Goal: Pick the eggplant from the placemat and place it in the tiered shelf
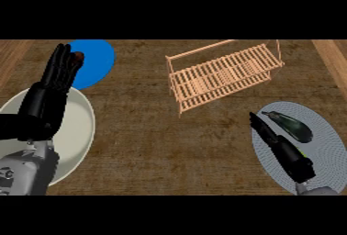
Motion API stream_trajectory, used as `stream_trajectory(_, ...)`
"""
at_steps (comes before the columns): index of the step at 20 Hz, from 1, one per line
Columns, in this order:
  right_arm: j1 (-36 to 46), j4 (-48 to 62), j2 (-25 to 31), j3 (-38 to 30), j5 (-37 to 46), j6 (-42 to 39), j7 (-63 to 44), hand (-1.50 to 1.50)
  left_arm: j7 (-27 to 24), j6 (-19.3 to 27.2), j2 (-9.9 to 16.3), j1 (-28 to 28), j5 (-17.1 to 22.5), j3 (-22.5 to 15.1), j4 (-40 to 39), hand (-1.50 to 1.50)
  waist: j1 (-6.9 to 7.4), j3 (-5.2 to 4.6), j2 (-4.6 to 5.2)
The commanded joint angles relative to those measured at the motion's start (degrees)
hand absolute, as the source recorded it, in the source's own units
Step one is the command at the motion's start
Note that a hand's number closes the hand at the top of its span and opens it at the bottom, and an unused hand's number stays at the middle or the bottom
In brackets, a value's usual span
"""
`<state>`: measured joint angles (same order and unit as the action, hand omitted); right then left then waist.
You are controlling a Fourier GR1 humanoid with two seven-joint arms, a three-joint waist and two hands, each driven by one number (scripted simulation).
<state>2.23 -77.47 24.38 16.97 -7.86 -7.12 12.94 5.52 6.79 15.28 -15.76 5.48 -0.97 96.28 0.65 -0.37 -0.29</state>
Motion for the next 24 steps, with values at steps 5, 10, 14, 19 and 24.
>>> stream_trajectory(5, 11.38, 11.01, 20.50, -15.39, 1.69, -0.71, -9.42, -1.50, 2.60, -4.40, 2.18, 9.26, -2.79, -4.07, -8.26, 0.00, 0.92, 0.20, 1.71)
stream_trajectory(10, 15.77, 26.94, 23.70, -19.42, 3.19, 0.85, -14.51, 1.50, 1.97, -7.44, 0.74, 13.15, -2.68, -7.94, -11.32, 0.00, 2.79, 0.57, 1.84)
stream_trajectory(14, 22.56, 34.94, 22.30, -19.45, -1.64, -14.01, -7.17, -1.50, -1.88, -9.02, 0.69, 11.88, -2.09, -6.24, -17.75, 0.00, 1.54, 0.50, 1.22)
stream_trajectory(19, 31.41, 39.41, 23.11, -15.16, 3.02, -24.37, -3.72, -1.50, -0.29, -7.37, -1.16, 9.80, -4.49, -7.69, -18.68, 0.00, 1.27, 0.46, 0.91)
stream_trajectory(24, 38.36, 36.97, 23.48, -9.67, 6.03, -33.18, -15.44, -1.50, -0.42, -8.33, -0.19, 11.85, -3.87, -6.85, -17.24, 0.00, 1.23, 0.30, 0.45)
